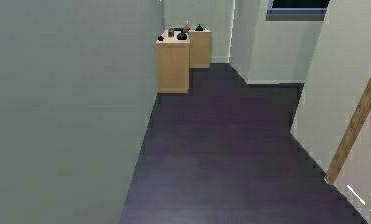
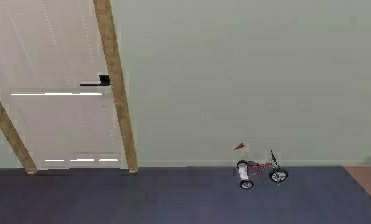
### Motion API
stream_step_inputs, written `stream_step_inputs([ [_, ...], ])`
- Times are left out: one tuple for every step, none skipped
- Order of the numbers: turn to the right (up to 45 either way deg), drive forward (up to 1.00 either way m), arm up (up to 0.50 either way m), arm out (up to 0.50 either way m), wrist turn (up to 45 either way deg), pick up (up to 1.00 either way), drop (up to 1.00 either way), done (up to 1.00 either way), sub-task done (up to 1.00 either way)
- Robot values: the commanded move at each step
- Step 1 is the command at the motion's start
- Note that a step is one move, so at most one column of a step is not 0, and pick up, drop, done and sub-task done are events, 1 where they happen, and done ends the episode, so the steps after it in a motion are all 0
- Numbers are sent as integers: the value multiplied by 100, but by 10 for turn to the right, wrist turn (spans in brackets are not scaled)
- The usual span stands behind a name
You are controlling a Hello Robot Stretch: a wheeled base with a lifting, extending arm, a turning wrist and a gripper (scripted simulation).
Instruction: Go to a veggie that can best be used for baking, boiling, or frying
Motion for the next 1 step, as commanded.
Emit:
stream_step_inputs([
  [0,100,0,0,0,0,0,0,0],
])
